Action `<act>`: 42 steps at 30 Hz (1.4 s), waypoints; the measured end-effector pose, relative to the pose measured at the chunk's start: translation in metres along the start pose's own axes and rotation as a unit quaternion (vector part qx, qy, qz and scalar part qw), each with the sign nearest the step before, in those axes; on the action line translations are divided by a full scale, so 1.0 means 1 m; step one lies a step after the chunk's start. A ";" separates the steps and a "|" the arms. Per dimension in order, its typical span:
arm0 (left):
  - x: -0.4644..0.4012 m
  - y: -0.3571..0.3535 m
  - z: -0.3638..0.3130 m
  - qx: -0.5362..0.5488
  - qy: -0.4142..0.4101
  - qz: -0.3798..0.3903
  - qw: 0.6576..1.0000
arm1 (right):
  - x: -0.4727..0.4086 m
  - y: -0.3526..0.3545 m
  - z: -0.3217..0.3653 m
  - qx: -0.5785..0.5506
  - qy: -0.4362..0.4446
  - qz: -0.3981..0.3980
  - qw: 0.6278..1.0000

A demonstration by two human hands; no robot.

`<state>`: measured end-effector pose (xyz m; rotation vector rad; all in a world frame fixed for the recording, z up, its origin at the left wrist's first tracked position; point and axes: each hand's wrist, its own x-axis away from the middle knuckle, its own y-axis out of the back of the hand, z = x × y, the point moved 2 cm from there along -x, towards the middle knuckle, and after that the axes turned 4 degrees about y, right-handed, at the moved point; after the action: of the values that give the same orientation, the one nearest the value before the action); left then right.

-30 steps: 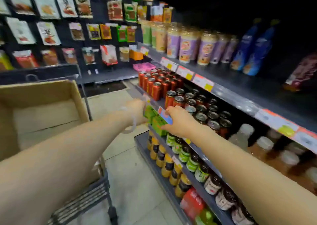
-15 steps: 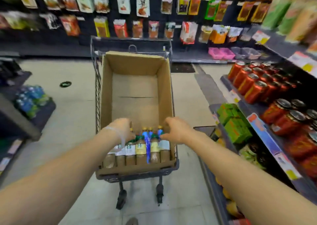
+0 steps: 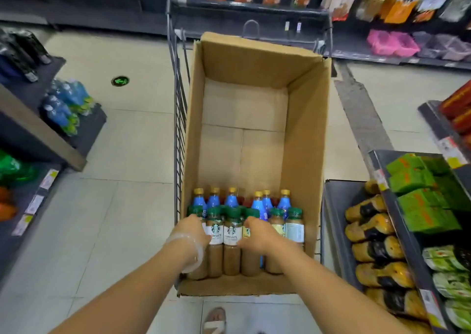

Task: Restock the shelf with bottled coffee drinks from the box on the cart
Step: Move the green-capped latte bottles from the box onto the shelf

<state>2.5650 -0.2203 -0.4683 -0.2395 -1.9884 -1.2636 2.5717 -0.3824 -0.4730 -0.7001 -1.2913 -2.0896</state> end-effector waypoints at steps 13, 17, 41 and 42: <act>-0.032 -0.053 0.011 0.063 0.144 -0.036 0.987 | -0.048 -0.030 -0.042 -0.056 -0.078 -0.164 0.982; -0.043 -0.059 0.007 -0.006 0.157 -0.055 0.986 | -0.061 -0.022 -0.015 0.011 0.018 -0.170 0.985; -0.056 -0.072 0.020 0.170 0.123 -0.033 0.977 | -0.065 -0.038 -0.038 -0.072 0.013 -0.054 0.996; -0.054 -0.070 0.022 0.177 0.115 -0.029 0.977 | -0.064 -0.042 -0.037 -0.108 0.019 -0.069 0.992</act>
<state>2.5554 -0.2246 -0.5585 0.1345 -1.9847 -0.9031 2.5817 -0.3879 -0.5576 -0.6747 -1.1307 -2.3696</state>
